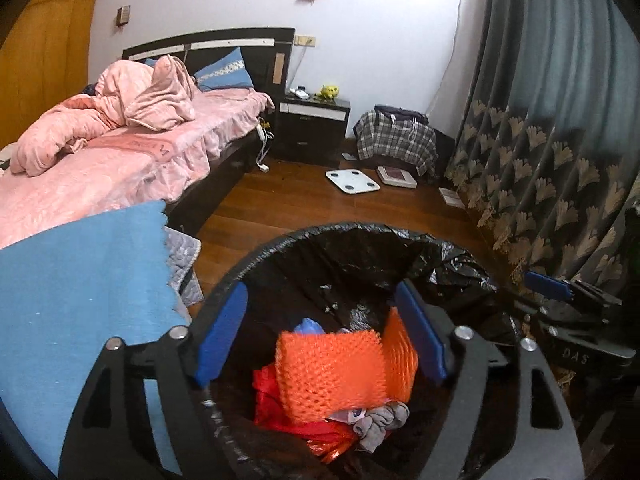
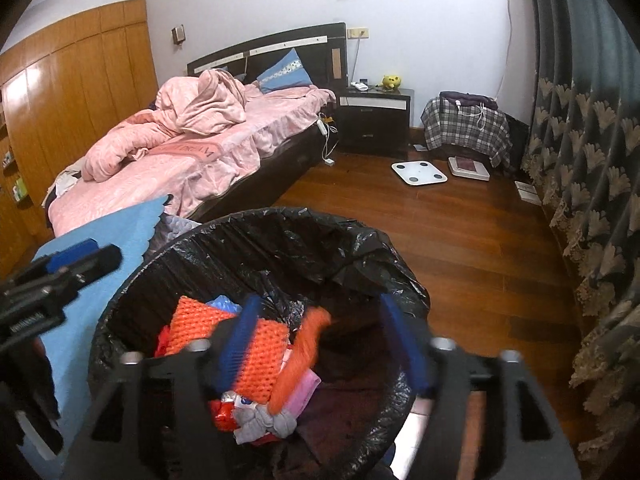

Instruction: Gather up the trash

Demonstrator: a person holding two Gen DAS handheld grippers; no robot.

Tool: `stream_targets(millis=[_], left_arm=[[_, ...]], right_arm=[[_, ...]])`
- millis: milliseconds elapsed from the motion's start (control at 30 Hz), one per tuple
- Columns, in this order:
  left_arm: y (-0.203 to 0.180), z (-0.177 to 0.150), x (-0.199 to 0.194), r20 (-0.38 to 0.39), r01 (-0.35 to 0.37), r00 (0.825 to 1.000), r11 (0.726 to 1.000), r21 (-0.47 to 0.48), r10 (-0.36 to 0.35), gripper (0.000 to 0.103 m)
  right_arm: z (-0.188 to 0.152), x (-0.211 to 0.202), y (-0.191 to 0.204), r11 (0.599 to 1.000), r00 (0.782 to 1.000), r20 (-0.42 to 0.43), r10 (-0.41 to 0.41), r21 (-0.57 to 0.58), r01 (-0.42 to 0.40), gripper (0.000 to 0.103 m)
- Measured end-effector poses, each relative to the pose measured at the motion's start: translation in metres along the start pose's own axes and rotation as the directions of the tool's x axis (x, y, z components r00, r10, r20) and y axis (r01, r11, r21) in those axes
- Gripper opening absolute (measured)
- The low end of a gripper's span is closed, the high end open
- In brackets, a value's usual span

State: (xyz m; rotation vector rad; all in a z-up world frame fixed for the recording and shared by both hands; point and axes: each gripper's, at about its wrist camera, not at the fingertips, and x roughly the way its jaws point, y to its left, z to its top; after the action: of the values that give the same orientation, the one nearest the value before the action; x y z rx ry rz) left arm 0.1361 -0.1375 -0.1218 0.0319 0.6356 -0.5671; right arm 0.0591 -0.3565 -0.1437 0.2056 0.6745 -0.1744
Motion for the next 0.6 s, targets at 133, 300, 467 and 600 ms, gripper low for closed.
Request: stream_targets(millis=[133,300,467,600], left_arm=[[0.006,0.006,-0.022,0.033,-0.034,0.999,0.999,0.004,0.034,0.087],[0.012,0.013,-0.059,0.069,-0.075,0.995,0.997,-0.001,0.075,0.093],[0.013,0.019,-0.093,0.095,-0.126,0.987,0.992,-0.010,0.126,0.096],[0.014,0.018,-0.123,0.110,-0.166,0.980,0.986,-0.024,0.167,0.096]], right_arm=[[0.003,-0.016,0.007,1.000,1.000,0.023,0.019,0.005,-0.019,0.094],[0.013,-0.044,0.025,0.996,0.995,0.061,0.085,-0.016,-0.084,0.097],[0.020,-0.075,0.046,0.989,0.987,0.073,0.146,-0.034,-0.144,0.097],[0.024,-0.097,0.061,0.985,0.982,0.089,0.164,-0.062,-0.159,0.097]])
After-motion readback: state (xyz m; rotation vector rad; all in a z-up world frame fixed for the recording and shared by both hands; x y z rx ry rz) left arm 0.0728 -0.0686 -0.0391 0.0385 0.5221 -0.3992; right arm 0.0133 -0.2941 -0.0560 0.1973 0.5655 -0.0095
